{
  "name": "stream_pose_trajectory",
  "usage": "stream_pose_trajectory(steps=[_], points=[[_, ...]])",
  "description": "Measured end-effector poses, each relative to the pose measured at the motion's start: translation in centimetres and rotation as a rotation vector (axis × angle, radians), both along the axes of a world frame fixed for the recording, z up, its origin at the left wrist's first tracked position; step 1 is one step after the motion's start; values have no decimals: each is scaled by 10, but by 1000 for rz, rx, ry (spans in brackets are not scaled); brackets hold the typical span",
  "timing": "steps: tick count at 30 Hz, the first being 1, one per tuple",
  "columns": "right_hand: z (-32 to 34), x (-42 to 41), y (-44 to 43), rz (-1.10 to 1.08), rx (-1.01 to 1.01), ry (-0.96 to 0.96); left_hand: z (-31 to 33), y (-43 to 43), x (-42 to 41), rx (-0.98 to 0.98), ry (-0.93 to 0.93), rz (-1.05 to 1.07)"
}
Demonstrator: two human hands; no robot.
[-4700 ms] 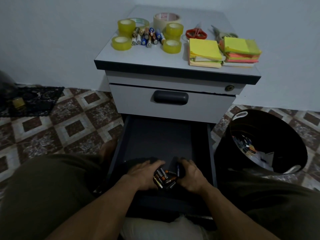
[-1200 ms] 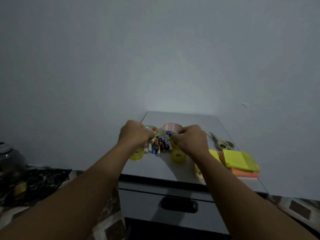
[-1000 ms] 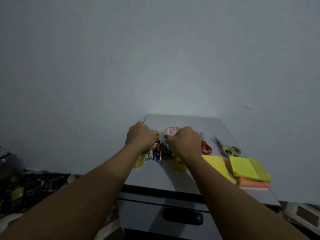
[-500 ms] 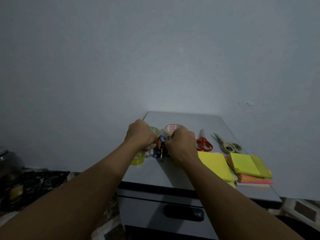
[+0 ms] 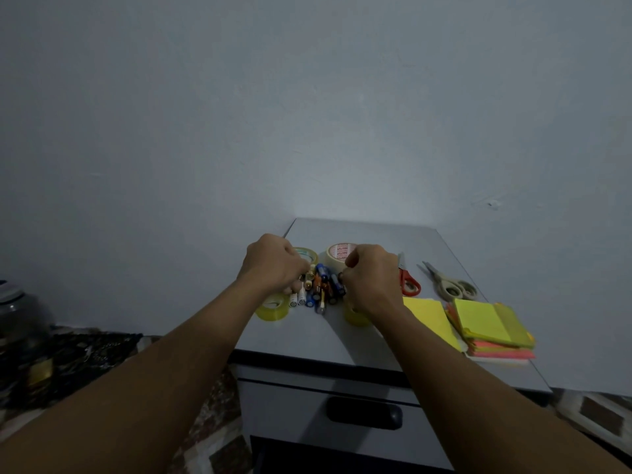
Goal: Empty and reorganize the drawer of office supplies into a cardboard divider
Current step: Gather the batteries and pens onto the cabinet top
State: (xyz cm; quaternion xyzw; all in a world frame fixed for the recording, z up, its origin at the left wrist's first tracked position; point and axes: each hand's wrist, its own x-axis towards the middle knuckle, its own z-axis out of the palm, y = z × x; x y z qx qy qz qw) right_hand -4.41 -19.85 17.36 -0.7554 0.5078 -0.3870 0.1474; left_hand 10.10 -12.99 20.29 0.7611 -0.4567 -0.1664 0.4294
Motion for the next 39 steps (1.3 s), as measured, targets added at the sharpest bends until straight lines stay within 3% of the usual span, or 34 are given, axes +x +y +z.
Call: stream_pose_trajectory(steps=[7, 16, 22, 27, 35, 39], points=[[23, -35, 29, 73, -69, -87, 6, 39, -9, -107, -17, -90], [-6, -96, 110, 298, 49, -223, -16, 119, -40, -71, 114, -251], [-71, -130, 148, 404, 282, -169, -86, 154, -72, 132, 170, -329], [-150, -152, 164, 386, 501, -14, -172, 170, -84, 345, 183, -334], [-263, -177, 188, 309, 783, 225, -272, 189, -89, 752, 128, -497], [-292, -174, 194, 302, 844, 307, -308, 199, -102, 847, 38, -569]])
